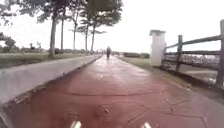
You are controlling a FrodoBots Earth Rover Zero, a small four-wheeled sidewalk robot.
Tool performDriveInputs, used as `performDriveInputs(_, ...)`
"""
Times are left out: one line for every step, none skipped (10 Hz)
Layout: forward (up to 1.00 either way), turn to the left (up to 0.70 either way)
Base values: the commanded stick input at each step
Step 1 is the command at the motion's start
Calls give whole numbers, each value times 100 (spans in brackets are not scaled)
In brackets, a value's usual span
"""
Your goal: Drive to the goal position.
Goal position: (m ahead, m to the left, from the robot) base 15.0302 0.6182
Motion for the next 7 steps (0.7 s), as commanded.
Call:
performDriveInputs(50,-50)
performDriveInputs(50,0)
performDriveInputs(50,0)
performDriveInputs(50,0)
performDriveInputs(50,0)
performDriveInputs(50,0)
performDriveInputs(50,0)
